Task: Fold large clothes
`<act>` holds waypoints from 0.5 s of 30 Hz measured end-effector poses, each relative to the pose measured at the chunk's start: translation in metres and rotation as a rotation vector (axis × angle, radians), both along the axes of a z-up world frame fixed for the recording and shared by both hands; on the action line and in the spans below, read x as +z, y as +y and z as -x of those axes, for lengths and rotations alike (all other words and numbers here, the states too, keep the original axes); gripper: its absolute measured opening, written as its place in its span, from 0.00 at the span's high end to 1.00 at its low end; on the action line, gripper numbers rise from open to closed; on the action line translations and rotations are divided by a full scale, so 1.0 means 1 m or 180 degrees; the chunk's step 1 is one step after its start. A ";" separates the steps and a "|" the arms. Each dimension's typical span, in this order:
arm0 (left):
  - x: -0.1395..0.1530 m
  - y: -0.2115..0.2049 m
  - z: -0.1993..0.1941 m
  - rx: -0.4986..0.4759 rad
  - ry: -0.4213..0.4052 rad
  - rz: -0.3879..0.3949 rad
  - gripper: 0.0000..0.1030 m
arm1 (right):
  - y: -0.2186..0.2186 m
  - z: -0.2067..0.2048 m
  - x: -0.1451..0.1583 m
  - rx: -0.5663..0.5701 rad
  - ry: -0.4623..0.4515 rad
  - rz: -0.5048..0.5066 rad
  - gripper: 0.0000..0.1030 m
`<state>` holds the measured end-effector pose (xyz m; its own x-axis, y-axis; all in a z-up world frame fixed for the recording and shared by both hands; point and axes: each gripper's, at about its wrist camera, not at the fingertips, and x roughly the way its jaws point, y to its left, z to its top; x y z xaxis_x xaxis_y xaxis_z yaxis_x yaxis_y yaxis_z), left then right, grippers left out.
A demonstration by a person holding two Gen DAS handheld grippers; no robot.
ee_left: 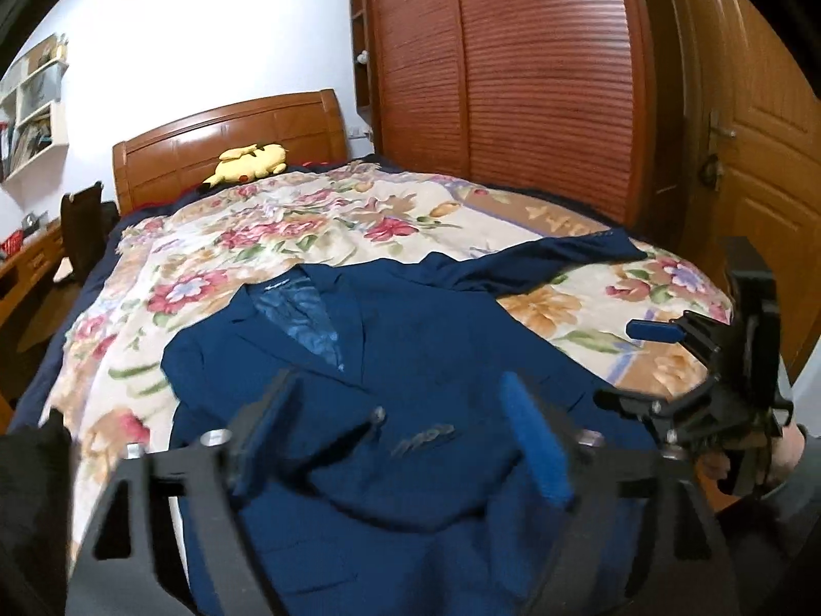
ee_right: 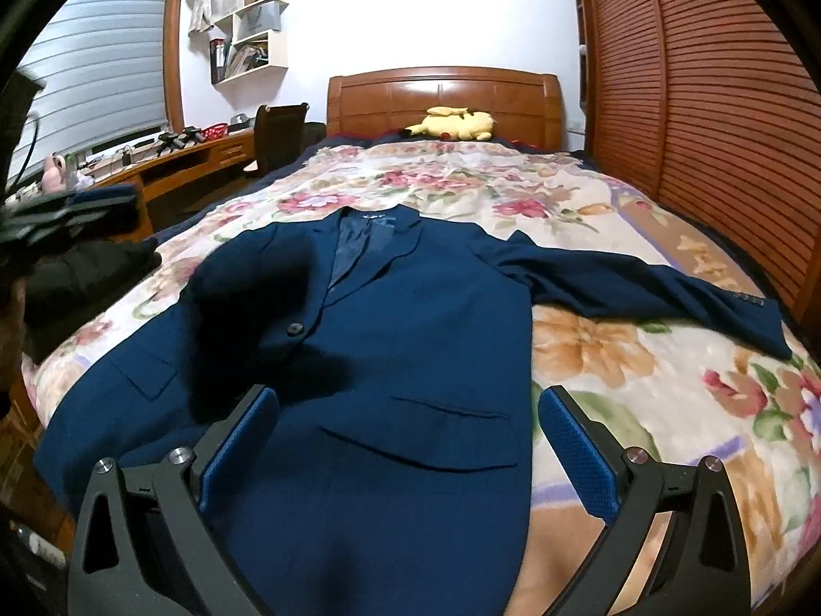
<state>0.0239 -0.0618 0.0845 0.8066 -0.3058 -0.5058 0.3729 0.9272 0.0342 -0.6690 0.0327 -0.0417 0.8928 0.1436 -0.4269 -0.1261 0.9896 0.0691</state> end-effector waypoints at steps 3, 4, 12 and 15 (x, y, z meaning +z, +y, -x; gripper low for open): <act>-0.011 0.020 0.009 0.0089 0.0014 -0.0024 0.18 | 0.006 -0.002 0.002 0.0036 0.0025 -0.0118 0.03; -0.014 0.023 0.009 0.0116 0.0022 -0.0038 0.18 | 0.010 -0.004 0.001 0.0059 0.0033 -0.0110 0.03; -0.044 0.078 0.019 0.0451 0.0042 -0.0037 0.18 | 0.041 -0.040 0.002 0.0290 0.0153 0.0055 0.11; -0.061 0.094 0.019 0.0581 0.0103 -0.0016 0.18 | 0.052 -0.060 -0.002 0.0380 0.0236 0.0041 0.12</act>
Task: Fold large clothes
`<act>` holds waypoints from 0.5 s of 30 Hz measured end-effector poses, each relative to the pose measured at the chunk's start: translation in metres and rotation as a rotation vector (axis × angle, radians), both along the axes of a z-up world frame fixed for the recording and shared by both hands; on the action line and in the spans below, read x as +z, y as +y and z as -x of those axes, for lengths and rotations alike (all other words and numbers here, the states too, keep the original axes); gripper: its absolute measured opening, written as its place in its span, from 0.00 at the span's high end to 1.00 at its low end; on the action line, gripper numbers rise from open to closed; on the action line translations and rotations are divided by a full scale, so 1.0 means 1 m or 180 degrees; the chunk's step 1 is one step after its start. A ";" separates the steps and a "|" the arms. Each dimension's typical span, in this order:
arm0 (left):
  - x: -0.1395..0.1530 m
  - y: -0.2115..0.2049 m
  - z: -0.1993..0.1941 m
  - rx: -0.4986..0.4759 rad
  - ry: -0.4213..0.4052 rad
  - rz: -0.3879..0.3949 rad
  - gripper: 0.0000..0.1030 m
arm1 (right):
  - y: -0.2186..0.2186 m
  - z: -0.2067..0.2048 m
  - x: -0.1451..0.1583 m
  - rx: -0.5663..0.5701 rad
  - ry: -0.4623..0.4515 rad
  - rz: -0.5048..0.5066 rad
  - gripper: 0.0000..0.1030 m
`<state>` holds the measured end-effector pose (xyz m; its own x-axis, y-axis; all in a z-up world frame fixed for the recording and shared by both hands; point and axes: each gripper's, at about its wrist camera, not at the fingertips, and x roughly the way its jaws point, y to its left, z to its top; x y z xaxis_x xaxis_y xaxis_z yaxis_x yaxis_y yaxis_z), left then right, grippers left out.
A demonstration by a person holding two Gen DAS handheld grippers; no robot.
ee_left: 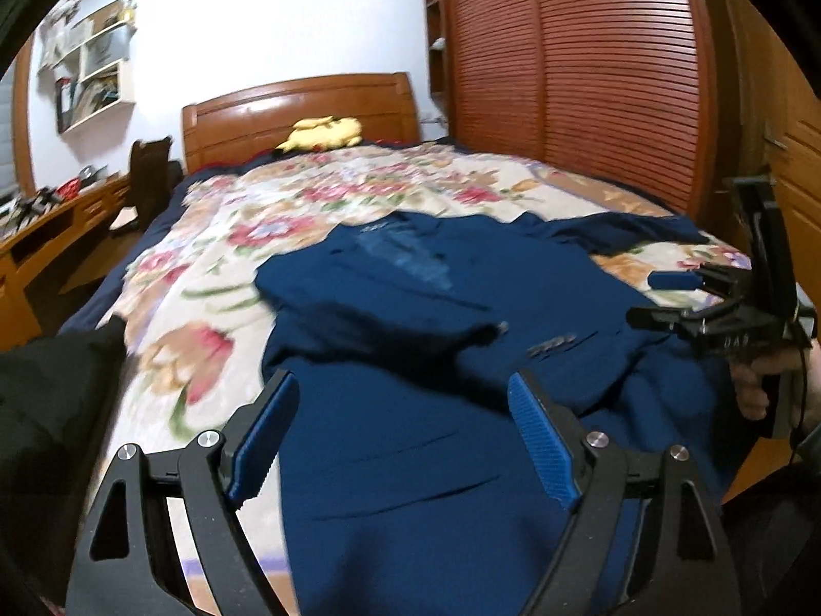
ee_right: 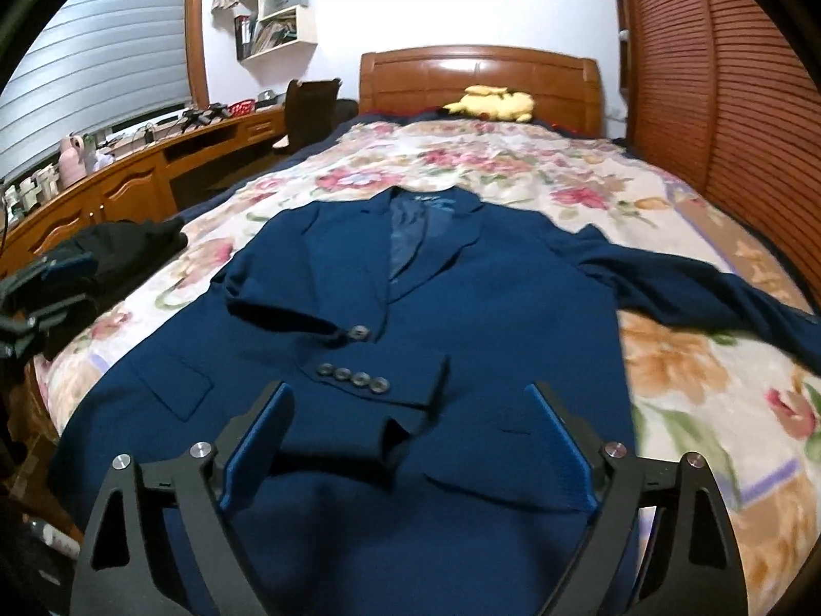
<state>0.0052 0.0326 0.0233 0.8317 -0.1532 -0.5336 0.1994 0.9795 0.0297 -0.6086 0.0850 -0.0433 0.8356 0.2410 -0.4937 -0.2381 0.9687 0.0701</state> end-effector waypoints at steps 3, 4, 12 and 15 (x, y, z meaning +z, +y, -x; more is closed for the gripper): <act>-0.013 0.009 0.000 0.0080 0.0071 -0.0004 0.18 | 0.007 -0.016 -0.006 0.0062 0.0068 -0.0025 0.12; -0.016 0.011 0.002 0.0103 0.0073 -0.0008 0.18 | 0.009 -0.021 -0.009 0.0091 0.0104 -0.0061 0.12; -0.024 0.028 0.014 0.0205 0.0052 0.0085 0.18 | 0.012 -0.041 -0.020 0.0084 0.0247 -0.0030 0.12; -0.029 0.030 0.015 0.0235 0.0051 0.0096 0.18 | 0.013 -0.048 -0.028 0.0088 0.0341 0.0018 0.12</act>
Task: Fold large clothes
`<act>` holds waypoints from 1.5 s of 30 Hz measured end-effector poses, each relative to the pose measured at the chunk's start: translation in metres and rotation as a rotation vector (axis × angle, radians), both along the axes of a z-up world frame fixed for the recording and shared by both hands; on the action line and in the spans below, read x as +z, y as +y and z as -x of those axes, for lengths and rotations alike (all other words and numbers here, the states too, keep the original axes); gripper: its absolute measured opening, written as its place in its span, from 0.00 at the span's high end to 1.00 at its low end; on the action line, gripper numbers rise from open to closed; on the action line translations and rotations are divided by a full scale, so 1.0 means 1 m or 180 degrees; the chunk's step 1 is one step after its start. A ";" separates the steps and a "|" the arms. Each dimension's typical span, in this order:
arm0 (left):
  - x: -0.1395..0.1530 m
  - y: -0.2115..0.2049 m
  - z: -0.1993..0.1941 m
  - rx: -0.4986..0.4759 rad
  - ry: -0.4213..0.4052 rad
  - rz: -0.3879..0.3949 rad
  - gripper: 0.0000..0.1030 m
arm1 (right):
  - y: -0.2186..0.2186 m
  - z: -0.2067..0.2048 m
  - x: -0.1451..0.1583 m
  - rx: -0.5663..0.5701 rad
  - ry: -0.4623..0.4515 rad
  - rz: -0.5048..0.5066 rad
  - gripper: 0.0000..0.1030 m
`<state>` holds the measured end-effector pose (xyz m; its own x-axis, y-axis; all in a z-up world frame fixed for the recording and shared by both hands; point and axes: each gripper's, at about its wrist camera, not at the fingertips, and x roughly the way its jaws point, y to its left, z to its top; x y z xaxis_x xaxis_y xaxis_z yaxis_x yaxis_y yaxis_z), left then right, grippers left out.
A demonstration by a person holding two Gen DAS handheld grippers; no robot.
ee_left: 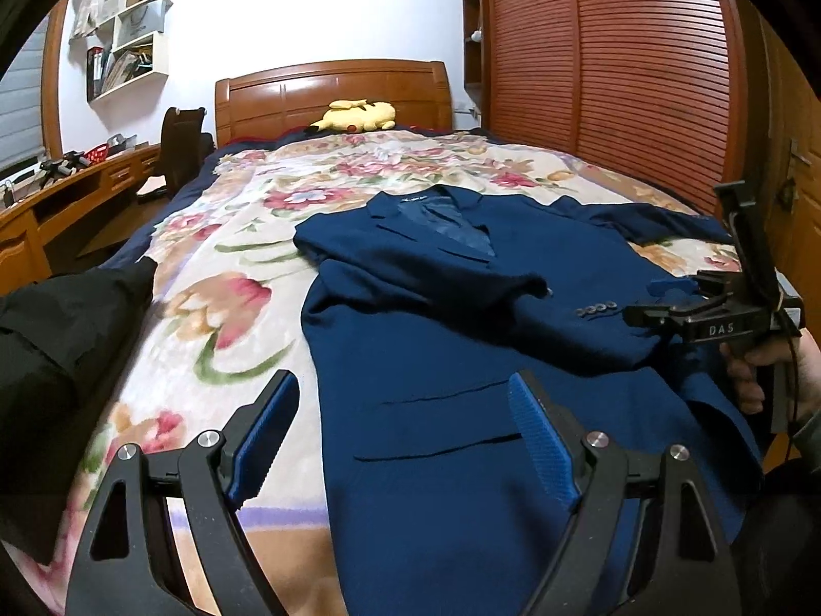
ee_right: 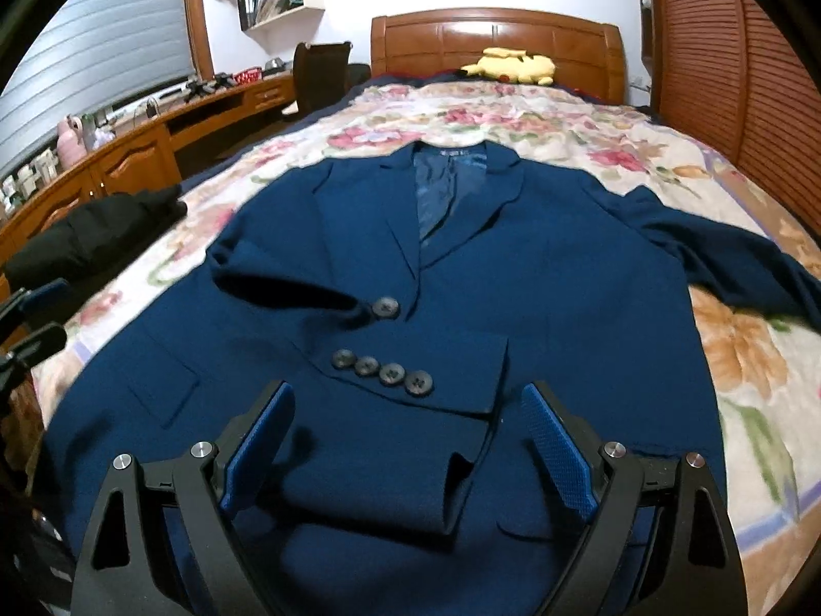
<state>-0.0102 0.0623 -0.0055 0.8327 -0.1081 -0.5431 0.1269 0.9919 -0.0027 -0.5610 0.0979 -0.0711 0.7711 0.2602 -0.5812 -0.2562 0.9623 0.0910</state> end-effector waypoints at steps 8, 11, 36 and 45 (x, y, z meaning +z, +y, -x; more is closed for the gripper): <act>-0.015 0.000 0.004 0.0040 0.0076 0.0100 0.18 | 0.007 -0.003 -0.008 0.0139 0.0068 0.0146 0.16; -0.018 0.000 0.005 0.0058 0.0105 0.0135 0.18 | 0.013 0.001 -0.010 0.0184 0.0017 0.0236 0.34; -0.001 -0.028 -0.020 -0.0018 0.0053 0.0129 0.18 | -0.047 0.073 0.022 -0.0459 -0.1042 0.0088 0.88; 0.014 -0.041 -0.064 -0.0160 -0.0009 0.0176 0.18 | -0.048 0.069 0.006 -0.0230 -0.0559 0.0064 0.39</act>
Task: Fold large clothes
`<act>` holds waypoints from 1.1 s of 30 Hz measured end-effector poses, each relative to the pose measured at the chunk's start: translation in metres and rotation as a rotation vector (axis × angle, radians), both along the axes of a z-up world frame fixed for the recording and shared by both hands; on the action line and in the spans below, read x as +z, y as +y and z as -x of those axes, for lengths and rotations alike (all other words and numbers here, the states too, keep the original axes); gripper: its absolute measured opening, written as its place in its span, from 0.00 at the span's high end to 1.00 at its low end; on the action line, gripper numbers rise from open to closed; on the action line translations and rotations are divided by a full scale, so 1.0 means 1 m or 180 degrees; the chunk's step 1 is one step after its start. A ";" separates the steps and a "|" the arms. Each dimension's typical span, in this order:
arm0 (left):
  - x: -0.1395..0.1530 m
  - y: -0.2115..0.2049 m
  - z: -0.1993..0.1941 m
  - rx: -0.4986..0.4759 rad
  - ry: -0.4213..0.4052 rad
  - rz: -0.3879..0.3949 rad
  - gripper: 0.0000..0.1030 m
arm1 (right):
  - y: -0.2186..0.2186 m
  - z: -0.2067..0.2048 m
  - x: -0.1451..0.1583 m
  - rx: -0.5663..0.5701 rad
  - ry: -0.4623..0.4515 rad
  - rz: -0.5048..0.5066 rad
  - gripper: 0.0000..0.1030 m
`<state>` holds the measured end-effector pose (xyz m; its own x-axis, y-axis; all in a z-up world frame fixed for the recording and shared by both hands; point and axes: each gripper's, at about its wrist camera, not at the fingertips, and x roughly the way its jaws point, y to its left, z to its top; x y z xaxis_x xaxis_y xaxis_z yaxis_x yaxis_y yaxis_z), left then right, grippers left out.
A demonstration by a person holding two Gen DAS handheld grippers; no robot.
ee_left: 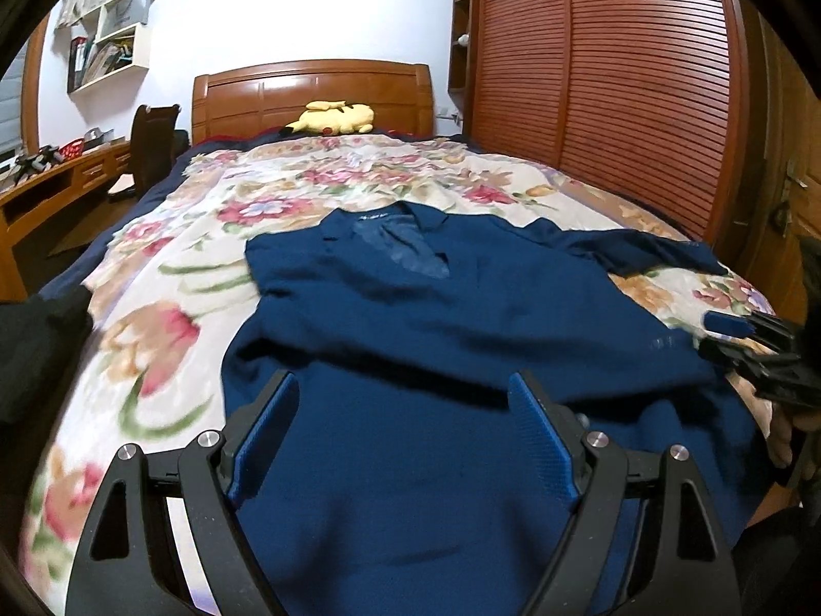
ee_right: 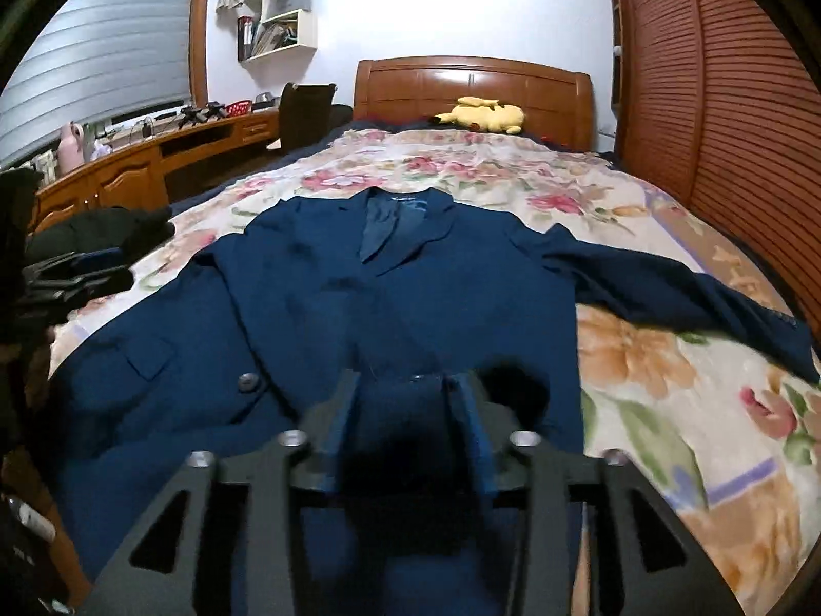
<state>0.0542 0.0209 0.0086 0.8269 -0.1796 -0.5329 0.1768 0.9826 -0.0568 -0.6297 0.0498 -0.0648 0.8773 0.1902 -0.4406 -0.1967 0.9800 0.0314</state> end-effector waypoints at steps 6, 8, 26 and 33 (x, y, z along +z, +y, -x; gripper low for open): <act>0.004 -0.008 -0.036 -0.0046 -0.0005 -0.0084 0.18 | -0.029 -0.015 0.004 -0.0198 0.0017 -0.0107 0.35; 0.002 -0.012 -0.048 -0.0054 0.0007 -0.0103 0.18 | -0.031 -0.028 0.007 -0.0252 0.0056 -0.0091 0.35; -0.024 -0.033 -0.071 -0.0220 -0.0073 -0.0049 0.18 | 0.002 -0.048 -0.019 -0.0027 0.0689 0.0204 0.35; -0.025 -0.031 -0.068 -0.0182 -0.0156 -0.0004 0.18 | -0.006 -0.047 -0.021 0.0007 0.0702 0.0075 0.42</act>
